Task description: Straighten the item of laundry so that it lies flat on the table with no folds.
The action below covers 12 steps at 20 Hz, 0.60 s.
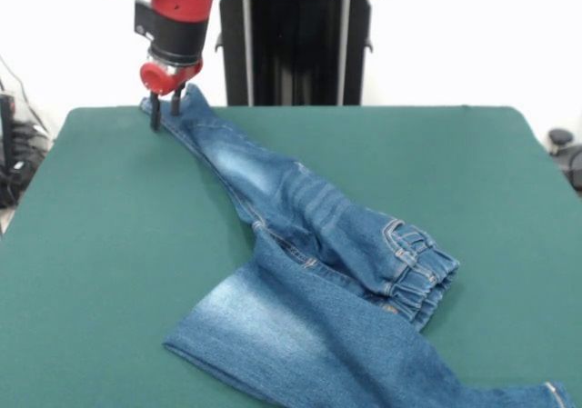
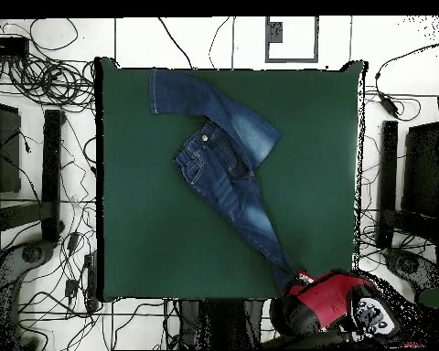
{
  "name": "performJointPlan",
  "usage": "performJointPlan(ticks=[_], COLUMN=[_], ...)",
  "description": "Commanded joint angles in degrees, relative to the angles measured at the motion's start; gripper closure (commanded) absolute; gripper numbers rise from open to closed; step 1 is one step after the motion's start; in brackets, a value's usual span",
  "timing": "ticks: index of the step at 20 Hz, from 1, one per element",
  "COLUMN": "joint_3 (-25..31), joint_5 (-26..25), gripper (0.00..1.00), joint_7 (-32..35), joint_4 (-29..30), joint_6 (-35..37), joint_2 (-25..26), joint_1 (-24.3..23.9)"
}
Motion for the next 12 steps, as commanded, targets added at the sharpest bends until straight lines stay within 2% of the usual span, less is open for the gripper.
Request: performJointPlan(ticks=[1,5,12], joint_3=[1.8,3.1,-1.6], joint_5=[-2.0,-2.7,-3.0], gripper=[0.0,0.0,0.0], joint_7=[9.7,6.3,10.9], joint_4=[-9.5,-9.6,-13.6], joint_6=[-4.2,-4.7,-10.3], joint_2=[12.7,13.8,16.9], joint_1=[1.4,0.1,5.1])
